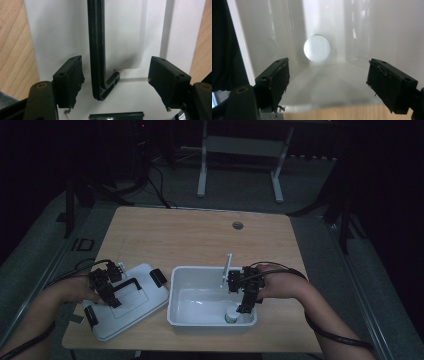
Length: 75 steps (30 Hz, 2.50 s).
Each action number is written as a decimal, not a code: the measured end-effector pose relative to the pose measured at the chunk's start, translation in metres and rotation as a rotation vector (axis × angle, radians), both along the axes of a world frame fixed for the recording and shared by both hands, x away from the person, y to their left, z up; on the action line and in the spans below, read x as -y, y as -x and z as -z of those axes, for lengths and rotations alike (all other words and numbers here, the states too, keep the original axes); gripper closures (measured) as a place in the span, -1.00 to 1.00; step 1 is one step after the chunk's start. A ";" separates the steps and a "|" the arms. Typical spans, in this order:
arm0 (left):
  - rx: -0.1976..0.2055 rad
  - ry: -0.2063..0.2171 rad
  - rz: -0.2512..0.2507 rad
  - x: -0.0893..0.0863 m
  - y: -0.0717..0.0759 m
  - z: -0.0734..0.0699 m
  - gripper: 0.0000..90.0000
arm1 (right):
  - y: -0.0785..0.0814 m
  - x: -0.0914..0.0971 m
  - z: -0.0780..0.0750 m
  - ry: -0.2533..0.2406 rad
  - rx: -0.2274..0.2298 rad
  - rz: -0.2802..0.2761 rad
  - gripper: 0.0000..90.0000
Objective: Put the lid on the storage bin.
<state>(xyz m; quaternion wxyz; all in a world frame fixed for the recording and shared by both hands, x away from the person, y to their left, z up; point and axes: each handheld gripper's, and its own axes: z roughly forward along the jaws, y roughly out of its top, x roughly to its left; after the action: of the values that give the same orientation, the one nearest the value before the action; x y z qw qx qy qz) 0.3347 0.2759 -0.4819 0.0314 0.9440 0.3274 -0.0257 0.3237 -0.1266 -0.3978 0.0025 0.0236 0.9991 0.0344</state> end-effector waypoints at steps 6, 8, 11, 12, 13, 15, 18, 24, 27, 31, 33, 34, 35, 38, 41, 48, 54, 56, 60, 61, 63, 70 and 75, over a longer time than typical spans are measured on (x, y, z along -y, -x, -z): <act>-0.005 0.012 -0.011 -0.003 0.001 0.000 -0.38 | 0.000 0.026 -0.020 -0.037 0.028 0.038 -0.61; -0.005 0.010 -0.012 -0.004 0.001 0.000 -0.38 | 0.000 0.035 -0.025 -0.044 0.038 0.054 -0.61; -0.007 0.012 -0.013 -0.005 0.001 0.001 -0.38 | 0.000 0.048 -0.028 -0.056 0.052 0.077 -0.61; -0.010 0.015 -0.015 -0.005 0.001 0.001 -0.38 | 0.000 0.053 -0.029 -0.061 0.056 0.084 -0.61; -0.011 0.016 -0.017 -0.005 0.001 0.001 -0.38 | 0.000 0.053 -0.029 -0.061 0.056 0.084 -0.61; -0.014 0.014 -0.020 -0.006 0.001 0.002 -0.38 | 0.000 0.062 -0.029 -0.062 0.063 0.097 -0.61; -0.030 0.016 -0.038 -0.006 0.000 0.002 -0.38 | 0.000 0.078 -0.029 -0.065 0.072 0.116 -0.61; -0.016 0.038 -0.053 -0.008 0.000 -0.001 -0.38 | 0.000 0.095 -0.022 -0.064 0.085 0.155 -0.61; -0.009 0.034 -0.053 -0.008 0.000 -0.001 -0.38 | -0.001 0.104 -0.013 -0.059 0.081 0.174 -0.61; -0.008 0.032 -0.061 -0.010 0.000 0.001 -0.38 | -0.003 0.115 -0.001 -0.052 0.081 0.185 -0.61; -0.007 0.034 -0.053 -0.010 0.000 0.001 -0.38 | -0.004 0.117 0.002 -0.051 0.083 0.185 -0.61; 0.000 0.041 -0.036 -0.010 0.002 0.001 -0.38 | -0.004 0.119 0.005 -0.047 0.086 0.191 -0.61; -0.002 0.041 -0.035 -0.010 0.002 0.001 -0.38 | -0.007 0.122 0.011 -0.033 0.083 0.207 -0.61; 0.006 0.037 -0.031 -0.011 0.002 0.001 -0.38 | -0.009 0.126 0.020 -0.021 0.088 0.223 -0.61; 0.015 0.036 -0.025 -0.011 0.002 0.000 -0.38 | -0.010 0.130 0.028 -0.019 0.090 0.225 -0.61; 0.010 0.045 -0.036 -0.013 0.002 -0.002 -0.38 | -0.012 0.138 0.049 -0.006 0.081 0.233 -0.61; 0.007 0.051 -0.024 -0.014 0.003 0.001 -0.31 | -0.009 0.146 0.058 -0.019 0.075 0.244 -0.60; 0.007 0.057 -0.019 -0.014 0.002 0.002 -0.31 | -0.007 0.146 0.058 -0.022 0.075 0.239 -0.60; 0.000 0.047 -0.016 -0.015 -0.002 0.000 -0.11 | -0.006 0.146 0.058 -0.047 0.061 0.249 -0.60; -0.005 0.052 -0.009 -0.015 -0.002 -0.001 -0.05 | -0.006 0.146 0.058 -0.044 0.062 0.245 -0.60; -0.002 0.055 0.013 -0.014 -0.003 -0.004 0.03 | -0.005 0.146 0.058 -0.036 0.059 0.245 -0.60; -0.046 0.032 0.016 -0.013 -0.007 -0.008 0.32 | -0.007 0.147 0.057 -0.022 0.067 0.260 -0.60; -0.069 0.011 0.025 -0.010 -0.010 -0.006 0.47 | -0.006 0.146 0.056 -0.027 0.078 0.253 -0.60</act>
<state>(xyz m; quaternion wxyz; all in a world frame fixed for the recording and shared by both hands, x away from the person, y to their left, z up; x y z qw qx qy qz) 0.3444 0.2854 -0.4760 0.0249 0.9465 0.3161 -0.0601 0.3297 -0.2727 -0.4541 0.0452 0.1480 0.9868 0.0481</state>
